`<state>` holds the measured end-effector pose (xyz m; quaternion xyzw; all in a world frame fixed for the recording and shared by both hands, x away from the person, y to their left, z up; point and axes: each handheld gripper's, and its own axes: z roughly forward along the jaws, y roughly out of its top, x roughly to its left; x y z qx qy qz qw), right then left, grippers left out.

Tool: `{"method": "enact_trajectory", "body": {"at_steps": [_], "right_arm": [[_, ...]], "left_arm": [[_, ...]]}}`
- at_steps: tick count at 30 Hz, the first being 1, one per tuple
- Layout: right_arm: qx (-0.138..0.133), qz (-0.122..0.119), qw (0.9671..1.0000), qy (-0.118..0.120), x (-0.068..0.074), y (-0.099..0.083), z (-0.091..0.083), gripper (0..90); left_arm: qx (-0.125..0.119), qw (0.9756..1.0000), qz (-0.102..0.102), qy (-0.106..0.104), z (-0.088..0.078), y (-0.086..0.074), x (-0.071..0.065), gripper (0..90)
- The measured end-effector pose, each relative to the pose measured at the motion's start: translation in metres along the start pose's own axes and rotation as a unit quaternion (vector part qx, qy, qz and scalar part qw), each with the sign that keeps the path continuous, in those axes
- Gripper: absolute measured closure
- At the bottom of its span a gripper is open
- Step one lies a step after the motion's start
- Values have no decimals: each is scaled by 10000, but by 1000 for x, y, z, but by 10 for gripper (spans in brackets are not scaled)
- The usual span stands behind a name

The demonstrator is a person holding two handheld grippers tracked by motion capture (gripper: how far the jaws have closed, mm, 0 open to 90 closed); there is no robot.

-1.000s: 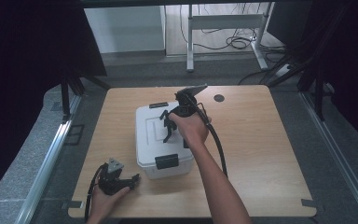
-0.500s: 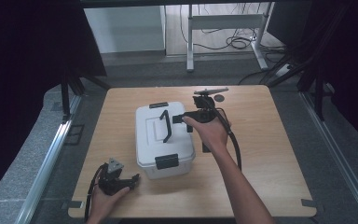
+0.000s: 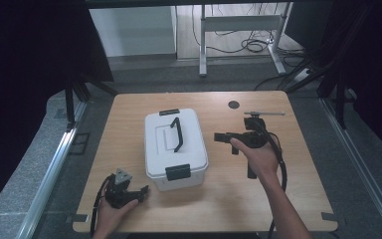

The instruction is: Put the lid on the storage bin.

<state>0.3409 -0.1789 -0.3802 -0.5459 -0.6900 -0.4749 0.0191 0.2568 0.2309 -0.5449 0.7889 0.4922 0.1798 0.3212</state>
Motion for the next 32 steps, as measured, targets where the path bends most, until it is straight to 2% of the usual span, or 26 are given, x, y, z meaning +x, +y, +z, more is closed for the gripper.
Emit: {"method": "enact_trajectory", "body": {"at_steps": [7,11,14,20,24,32], "right_arm": [[-192,105,9998,17,-37,-30,-21,404],[-219,173,9996,32,-57,-49,-30,399],[-176,217,9996,-65,-69,-59,-36,396],[-67,246,9995,-207,-86,-75,-44,394],[-35,393,9989,-235,-96,-80,-43,393],[22,444,9989,-131,-96,-83,-37,391]], "left_arm": [[-9,10000,-4,1,0,0,0,129],[-9,10000,-20,1,0,0,0,129],[-10,10000,-22,1,0,0,0,129],[-9,10000,-21,3,0,0,0,130],[-5,10000,-24,4,0,0,0,130],[-5,10000,-24,9,0,0,0,130]]}}
